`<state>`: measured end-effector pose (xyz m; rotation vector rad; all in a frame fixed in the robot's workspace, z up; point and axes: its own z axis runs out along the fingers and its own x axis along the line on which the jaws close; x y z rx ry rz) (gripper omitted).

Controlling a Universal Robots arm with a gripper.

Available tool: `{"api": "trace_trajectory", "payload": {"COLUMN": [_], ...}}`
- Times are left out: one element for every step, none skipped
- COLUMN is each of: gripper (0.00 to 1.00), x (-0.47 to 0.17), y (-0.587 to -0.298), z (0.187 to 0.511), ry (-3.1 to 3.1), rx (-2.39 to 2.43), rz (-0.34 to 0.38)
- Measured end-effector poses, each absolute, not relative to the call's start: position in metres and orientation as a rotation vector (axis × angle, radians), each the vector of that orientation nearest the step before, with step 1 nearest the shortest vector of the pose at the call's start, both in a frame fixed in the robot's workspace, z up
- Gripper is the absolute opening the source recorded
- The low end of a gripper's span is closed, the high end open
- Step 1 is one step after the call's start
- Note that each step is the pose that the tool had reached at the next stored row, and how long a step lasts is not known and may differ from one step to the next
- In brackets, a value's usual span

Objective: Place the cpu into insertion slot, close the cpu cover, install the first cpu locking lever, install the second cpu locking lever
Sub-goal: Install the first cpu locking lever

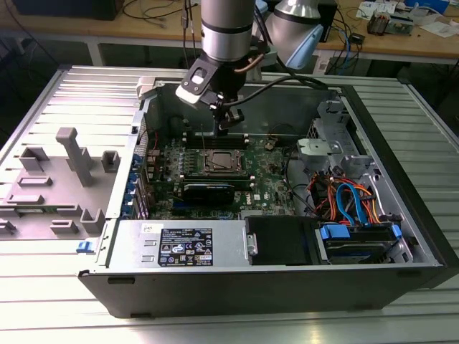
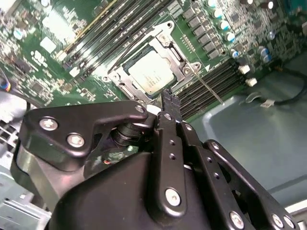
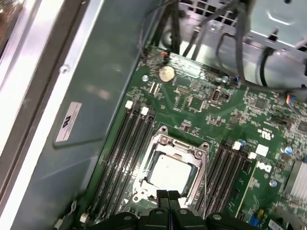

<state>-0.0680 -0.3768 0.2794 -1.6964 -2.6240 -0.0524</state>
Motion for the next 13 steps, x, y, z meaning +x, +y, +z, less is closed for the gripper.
{"api": "trace_trajectory", "payload": {"gripper": [0.11, 0.11, 0.11, 0.11, 0.11, 0.11, 0.11, 0.11, 0.11, 0.11, 0.11, 0.11, 0.11], "x": [-0.0680, -0.0680, -0.0680, -0.0680, -0.0680, -0.0680, -0.0680, -0.0680, -0.0680, -0.0680, -0.0680, -0.0680, -0.0680], "y": [-0.3768, -0.3768, -0.3768, -0.3768, -0.3768, -0.3768, -0.3768, -0.3768, -0.3768, -0.3768, -0.3768, -0.3768, -0.3769], "z": [0.2793, 0.2791, 0.2791, 0.2790, 0.2789, 0.2789, 0.2788, 0.2788, 0.2788, 0.2788, 0.2788, 0.2788, 0.2788], "ry": [-2.640, -2.660, -2.673, -2.687, -2.699, -2.717, -2.718, -2.718, -2.718, -2.718, -2.718, -2.719, -2.719], "rx": [-1.670, -1.637, -1.616, -1.592, -1.571, -1.540, -1.538, -1.537, -1.537, -1.537, -1.536, -1.536, -1.536], "rz": [-0.052, -0.052, -0.052, -0.051, -0.051, -0.051, -0.051, -0.051, -0.051, -0.051, -0.051, -0.051, -0.051]}}
